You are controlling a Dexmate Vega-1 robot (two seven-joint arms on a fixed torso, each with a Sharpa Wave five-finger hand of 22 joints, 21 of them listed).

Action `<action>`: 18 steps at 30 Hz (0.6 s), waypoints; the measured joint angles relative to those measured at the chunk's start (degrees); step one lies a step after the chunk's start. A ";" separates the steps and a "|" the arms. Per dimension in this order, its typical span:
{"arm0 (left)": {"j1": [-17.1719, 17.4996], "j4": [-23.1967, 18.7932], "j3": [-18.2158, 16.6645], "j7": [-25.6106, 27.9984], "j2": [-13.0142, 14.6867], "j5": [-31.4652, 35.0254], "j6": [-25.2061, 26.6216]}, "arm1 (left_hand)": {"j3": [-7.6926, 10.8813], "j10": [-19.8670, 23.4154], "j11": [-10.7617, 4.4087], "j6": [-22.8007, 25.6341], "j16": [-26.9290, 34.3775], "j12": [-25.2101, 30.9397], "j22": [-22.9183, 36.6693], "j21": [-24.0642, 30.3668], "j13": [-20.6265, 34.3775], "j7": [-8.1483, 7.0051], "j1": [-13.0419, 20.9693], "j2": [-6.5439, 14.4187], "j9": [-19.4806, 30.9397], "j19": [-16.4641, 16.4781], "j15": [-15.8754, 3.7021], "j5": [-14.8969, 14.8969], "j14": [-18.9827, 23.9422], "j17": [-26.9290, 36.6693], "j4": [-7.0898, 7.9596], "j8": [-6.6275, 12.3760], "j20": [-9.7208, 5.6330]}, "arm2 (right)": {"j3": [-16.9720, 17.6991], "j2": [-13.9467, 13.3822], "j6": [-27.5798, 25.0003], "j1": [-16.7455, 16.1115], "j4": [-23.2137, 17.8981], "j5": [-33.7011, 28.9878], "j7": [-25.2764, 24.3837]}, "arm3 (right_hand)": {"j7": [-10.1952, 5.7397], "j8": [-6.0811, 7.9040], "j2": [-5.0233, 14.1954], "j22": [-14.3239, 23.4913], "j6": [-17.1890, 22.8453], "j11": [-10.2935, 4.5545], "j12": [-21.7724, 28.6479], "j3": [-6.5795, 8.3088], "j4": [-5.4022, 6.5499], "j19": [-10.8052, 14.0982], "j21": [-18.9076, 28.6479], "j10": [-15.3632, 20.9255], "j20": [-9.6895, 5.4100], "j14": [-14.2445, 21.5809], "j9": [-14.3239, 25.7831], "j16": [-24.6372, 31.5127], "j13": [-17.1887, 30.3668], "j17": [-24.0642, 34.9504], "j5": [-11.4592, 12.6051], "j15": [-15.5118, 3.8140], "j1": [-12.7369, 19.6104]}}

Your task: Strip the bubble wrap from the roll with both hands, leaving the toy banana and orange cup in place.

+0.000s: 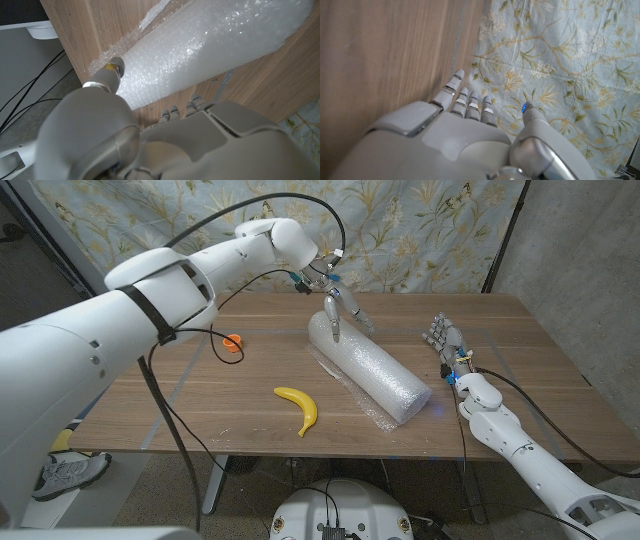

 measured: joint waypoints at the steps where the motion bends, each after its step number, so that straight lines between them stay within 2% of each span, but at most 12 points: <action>1: 0.00 0.00 0.00 0.67 0.00 0.28 -0.51 | 0.00 0.00 0.00 0.00 0.00 0.00 0.00 0.00 0.00 0.00 0.00 0.00 0.00 0.00 0.00 0.00 0.00 0.00 0.00 0.00 0.00 | 0.00 0.05 0.00 0.00 0.07 0.00 0.00 | 0.00 0.00 0.00 0.00 0.00 0.00 0.00 0.00 0.00 0.00 0.00 0.00 0.00 0.00 0.00 0.00 0.00 0.00 0.00 0.00 0.00; 2: 0.00 0.00 0.00 1.19 0.00 0.40 -0.91 | 0.00 0.00 0.00 0.00 0.00 0.00 0.00 0.00 0.00 0.00 0.00 0.00 0.00 0.00 0.00 0.00 0.00 0.00 0.00 0.00 0.00 | 0.00 0.08 0.00 0.00 0.12 0.00 0.00 | 0.00 0.00 0.00 0.00 0.00 -0.14 0.00 0.00 0.00 0.00 0.00 -0.15 0.00 0.00 0.00 0.00 0.00 0.00 0.00 0.00 0.00; 3: -0.66 2.29 0.98 1.33 -1.30 0.44 -1.01 | 0.00 0.00 0.00 0.00 0.00 0.00 0.00 0.00 0.00 0.00 0.00 0.00 0.00 0.00 0.00 0.00 0.00 0.00 0.00 0.00 0.00 | 0.00 0.09 0.11 0.00 0.14 0.06 0.01 | 0.00 0.00 0.00 0.00 0.00 -0.24 0.00 0.00 0.00 0.00 0.00 -0.24 0.00 0.00 0.00 0.00 0.00 0.00 0.00 0.00 0.00; 8: -0.66 2.29 0.98 2.93 -1.30 0.72 -2.04 | -0.41 0.00 0.00 0.00 0.00 0.00 0.00 0.00 0.00 0.00 0.00 0.00 0.00 0.01 0.00 0.00 0.00 0.00 -0.08 0.00 0.00 | 0.05 0.17 0.11 0.00 0.40 0.06 0.01 | 0.00 0.00 0.00 0.00 0.00 -0.25 0.00 0.00 0.00 0.00 0.00 -0.25 0.00 0.00 0.00 0.00 0.00 0.00 0.00 0.00 0.00; 9: -1.50 5.33 2.65 3.26 -3.34 0.73 -2.18 | -0.41 0.00 0.00 0.00 0.00 0.00 0.00 0.00 0.00 0.00 0.00 0.00 0.00 0.01 0.00 0.00 0.00 0.00 -0.08 0.00 0.00 | 0.08 0.17 0.25 0.00 0.44 0.22 0.01 | 0.00 0.00 0.00 0.00 0.00 -0.25 0.00 0.00 0.00 0.00 0.00 -0.25 0.00 0.00 0.00 0.00 0.00 0.00 0.00 0.00 0.00; 18: -2.09 7.59 4.26 3.08 -5.70 -0.52 -2.54 | -0.40 0.00 0.00 0.00 0.00 0.43 0.00 0.00 -0.01 0.00 0.00 0.00 0.00 0.01 0.00 0.00 0.00 0.00 -0.09 0.00 0.00 | 0.36 0.18 0.33 -0.19 0.57 0.39 -0.22 | -0.32 0.00 0.00 0.00 -0.32 -0.08 0.00 0.00 0.00 -0.32 0.00 -0.52 0.31 -0.23 0.00 0.00 0.00 0.00 0.00 0.23 0.00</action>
